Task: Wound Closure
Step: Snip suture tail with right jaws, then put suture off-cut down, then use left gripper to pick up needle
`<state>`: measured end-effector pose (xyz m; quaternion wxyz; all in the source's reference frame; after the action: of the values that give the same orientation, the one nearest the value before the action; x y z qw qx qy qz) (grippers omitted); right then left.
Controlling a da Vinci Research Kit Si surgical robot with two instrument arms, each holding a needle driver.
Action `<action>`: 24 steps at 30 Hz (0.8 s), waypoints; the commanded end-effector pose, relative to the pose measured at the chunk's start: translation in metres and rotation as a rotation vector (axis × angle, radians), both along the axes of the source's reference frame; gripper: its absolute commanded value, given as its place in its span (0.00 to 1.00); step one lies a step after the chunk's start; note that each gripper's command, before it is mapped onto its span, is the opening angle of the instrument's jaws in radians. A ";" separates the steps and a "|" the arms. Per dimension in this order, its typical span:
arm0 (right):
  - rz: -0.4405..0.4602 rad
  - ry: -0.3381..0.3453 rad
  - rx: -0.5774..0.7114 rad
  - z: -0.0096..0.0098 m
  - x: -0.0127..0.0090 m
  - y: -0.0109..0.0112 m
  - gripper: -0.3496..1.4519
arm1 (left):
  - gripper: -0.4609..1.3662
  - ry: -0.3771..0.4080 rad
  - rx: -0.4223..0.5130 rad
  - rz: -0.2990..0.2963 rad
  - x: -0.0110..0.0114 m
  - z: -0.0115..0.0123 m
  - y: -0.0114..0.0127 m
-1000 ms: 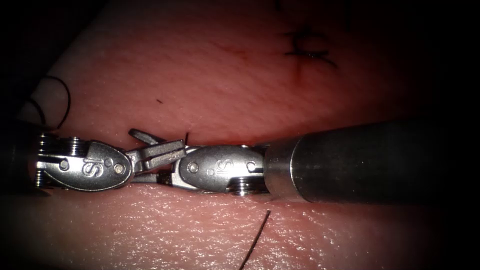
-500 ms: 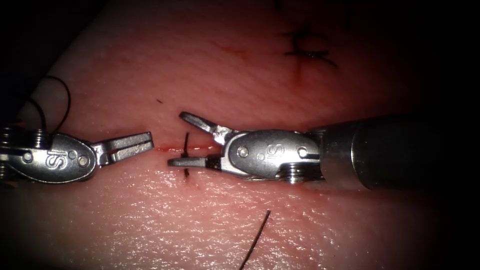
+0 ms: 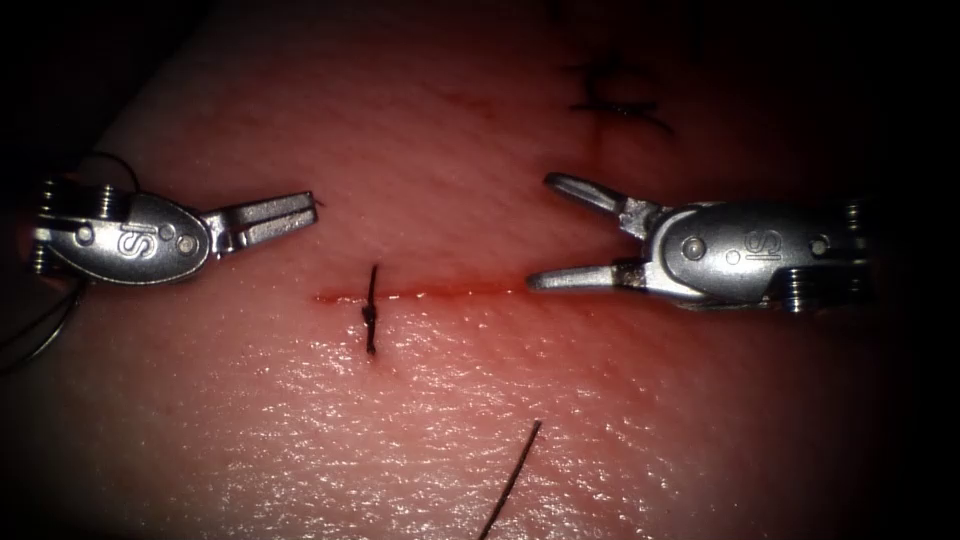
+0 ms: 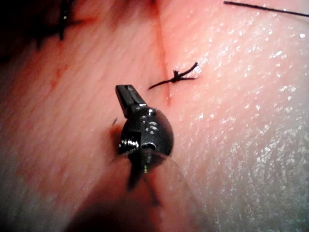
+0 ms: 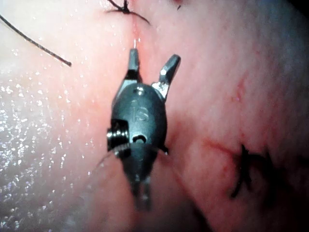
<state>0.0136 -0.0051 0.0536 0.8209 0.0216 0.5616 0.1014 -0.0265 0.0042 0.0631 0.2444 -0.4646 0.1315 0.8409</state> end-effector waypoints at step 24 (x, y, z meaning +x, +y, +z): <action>0.071 -0.170 0.319 -0.0008 0.0002 -0.0008 0.88 | 0.93 0.270 0.446 -0.105 0.0049 0.0061 -0.0072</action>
<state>0.0138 -0.0060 0.0527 0.8476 0.1200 0.4662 0.2232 -0.0211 -0.0032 0.0687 0.3669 -0.2717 -0.0054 0.8897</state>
